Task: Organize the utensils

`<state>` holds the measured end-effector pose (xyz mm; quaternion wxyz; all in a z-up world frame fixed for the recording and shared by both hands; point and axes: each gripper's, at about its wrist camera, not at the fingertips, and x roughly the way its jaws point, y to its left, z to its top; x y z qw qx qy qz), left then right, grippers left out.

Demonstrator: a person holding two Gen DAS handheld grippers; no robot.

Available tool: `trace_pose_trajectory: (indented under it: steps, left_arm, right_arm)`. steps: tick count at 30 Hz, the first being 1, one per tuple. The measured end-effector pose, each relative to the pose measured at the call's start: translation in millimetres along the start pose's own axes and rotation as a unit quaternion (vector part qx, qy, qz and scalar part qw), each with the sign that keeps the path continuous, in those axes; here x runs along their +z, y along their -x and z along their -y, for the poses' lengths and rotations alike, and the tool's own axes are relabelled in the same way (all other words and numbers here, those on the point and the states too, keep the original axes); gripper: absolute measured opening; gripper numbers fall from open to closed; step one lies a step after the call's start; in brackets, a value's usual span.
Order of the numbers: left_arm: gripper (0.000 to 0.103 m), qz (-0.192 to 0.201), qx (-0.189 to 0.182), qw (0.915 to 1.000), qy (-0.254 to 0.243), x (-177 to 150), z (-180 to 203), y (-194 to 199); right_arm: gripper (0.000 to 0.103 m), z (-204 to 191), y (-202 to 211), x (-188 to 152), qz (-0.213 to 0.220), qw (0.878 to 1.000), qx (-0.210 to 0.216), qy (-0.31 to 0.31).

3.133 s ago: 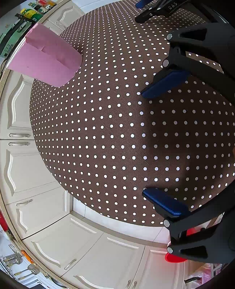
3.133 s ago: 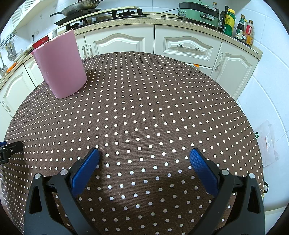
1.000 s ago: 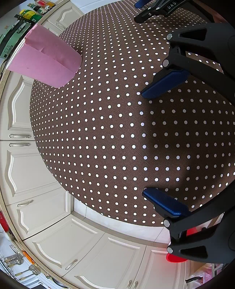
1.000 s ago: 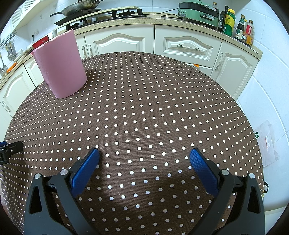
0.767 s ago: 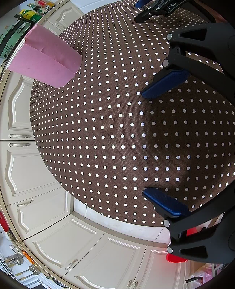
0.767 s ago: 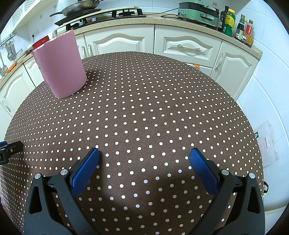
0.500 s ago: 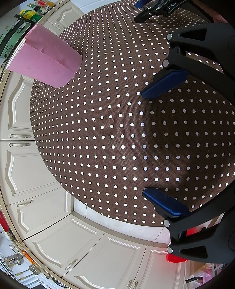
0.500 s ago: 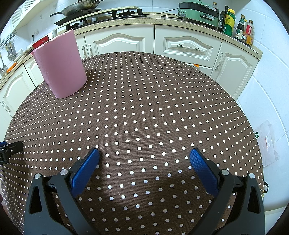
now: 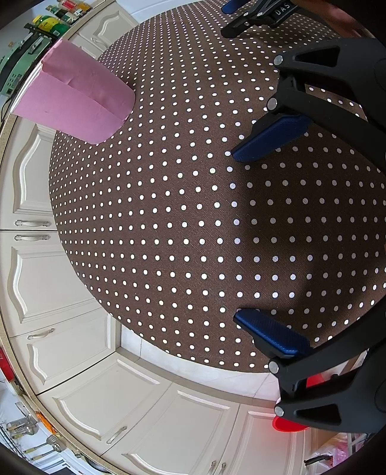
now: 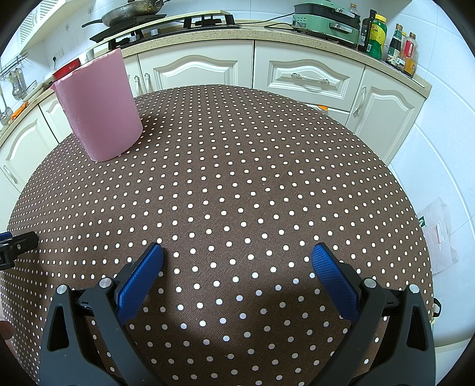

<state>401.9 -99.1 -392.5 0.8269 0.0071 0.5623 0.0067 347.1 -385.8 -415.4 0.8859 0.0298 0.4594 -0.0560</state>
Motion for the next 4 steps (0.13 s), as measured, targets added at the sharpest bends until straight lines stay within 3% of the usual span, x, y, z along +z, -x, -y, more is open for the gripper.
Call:
trace_pose_trajectory:
  steps: [4]
  left_arm:
    - [0.098, 0.0, 0.005, 1.0, -0.003, 3.1, 0.2, 0.2]
  right_arm:
    - [0.097, 0.1, 0.1, -0.1, 0.0, 1.0, 0.0, 0.0]
